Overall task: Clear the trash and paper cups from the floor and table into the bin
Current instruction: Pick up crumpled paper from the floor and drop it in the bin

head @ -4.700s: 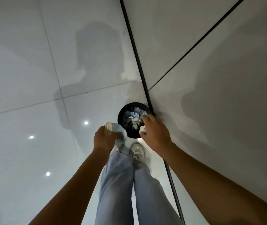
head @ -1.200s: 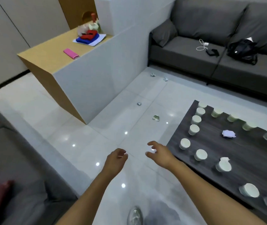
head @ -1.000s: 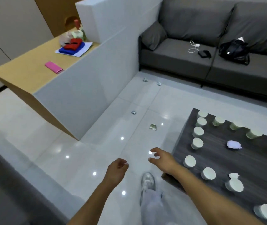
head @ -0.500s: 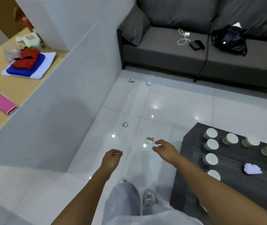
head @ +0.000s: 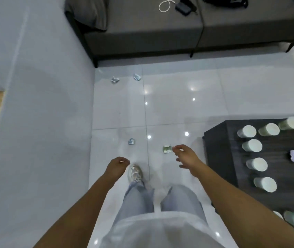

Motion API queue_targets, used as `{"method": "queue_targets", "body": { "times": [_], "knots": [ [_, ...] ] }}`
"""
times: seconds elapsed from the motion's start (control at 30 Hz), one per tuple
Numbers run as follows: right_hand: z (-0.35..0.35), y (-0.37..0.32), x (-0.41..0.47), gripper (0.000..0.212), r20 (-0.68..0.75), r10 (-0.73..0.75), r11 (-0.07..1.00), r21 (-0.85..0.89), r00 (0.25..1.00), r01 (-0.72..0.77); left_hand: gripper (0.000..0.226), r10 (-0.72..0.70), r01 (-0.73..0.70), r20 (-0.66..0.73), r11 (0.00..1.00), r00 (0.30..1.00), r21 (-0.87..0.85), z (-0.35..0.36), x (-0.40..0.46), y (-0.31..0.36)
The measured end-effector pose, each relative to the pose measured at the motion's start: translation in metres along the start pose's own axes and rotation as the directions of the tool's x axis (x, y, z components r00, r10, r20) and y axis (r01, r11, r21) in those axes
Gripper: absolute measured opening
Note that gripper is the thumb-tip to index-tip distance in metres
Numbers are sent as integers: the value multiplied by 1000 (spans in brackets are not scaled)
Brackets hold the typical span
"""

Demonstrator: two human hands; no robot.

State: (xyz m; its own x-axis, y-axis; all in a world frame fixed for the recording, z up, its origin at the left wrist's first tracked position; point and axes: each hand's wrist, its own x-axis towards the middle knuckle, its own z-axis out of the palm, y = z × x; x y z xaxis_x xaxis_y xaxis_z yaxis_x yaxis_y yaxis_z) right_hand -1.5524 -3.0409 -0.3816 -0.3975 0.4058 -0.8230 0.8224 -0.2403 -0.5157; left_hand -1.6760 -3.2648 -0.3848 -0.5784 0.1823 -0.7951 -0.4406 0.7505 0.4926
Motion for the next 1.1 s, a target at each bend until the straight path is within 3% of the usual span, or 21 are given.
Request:
{"method": "queue_targets", "body": {
  "times": [0.27, 0.53, 0.8, 1.1],
  "knots": [
    [29, -7, 104, 31, -85, 112, 982, 164, 990, -97, 19, -73, 69, 89, 997, 993, 45, 1, 123, 24],
    [55, 74, 284, 31, -157, 233, 962, 180, 960, -204, 14, -121, 117, 105, 992, 987, 50, 69, 284, -40],
    [90, 185, 456, 48, -201, 230, 973, 60, 952, -222, 10, -60, 46, 88, 989, 994, 143, 144, 447, -140],
    [127, 266, 602, 65, -299, 38, 956, -267, 954, -121, 15, 8, -26, 114, 988, 993, 152, 206, 569, -201]
  ]
}}
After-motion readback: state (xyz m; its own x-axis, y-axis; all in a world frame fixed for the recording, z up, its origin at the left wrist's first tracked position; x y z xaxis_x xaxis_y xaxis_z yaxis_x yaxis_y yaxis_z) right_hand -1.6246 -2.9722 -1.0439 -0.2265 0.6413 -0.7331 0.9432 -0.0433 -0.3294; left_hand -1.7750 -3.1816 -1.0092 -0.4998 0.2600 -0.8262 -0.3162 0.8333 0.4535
